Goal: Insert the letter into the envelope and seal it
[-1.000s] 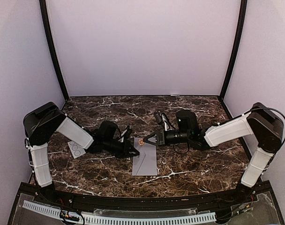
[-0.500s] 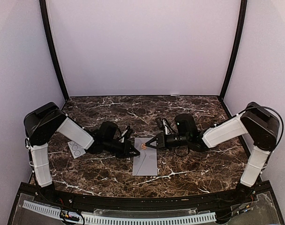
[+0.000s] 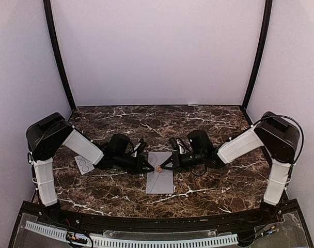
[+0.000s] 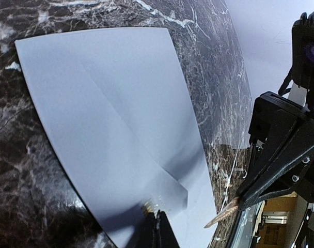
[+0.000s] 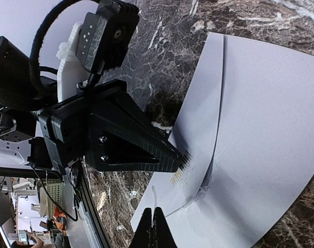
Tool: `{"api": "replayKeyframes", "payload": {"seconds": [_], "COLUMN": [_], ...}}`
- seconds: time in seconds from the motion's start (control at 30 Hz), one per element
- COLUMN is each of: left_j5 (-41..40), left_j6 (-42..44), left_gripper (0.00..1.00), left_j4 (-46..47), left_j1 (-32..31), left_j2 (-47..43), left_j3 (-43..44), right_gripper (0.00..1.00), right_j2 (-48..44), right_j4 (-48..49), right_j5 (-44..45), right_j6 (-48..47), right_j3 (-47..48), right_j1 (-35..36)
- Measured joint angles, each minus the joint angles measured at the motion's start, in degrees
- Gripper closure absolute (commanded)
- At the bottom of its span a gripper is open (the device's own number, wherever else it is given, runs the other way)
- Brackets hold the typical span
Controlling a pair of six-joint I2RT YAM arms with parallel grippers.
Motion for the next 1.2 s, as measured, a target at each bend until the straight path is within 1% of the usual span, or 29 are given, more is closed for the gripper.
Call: {"api": "replayKeyframes", "payload": {"seconds": [1.03,1.2], "left_j5": [-2.34,-2.75], "left_j6": [2.69,2.95], "left_gripper": [1.00,0.94], "left_j4": [-3.21,-4.22], "left_j1": [-1.14,-1.44], "left_j2": [-0.24,-0.35], "left_j3": [1.70,2.19], "right_gripper": [1.00,1.00], "right_j2": [3.82,3.91], "right_j4": [-5.20,-5.46], "right_j5": [4.66,4.90], "right_j6": [-0.90,-1.14], "right_j3": [2.40,2.51], "right_j1": [-0.44,-0.44]}}
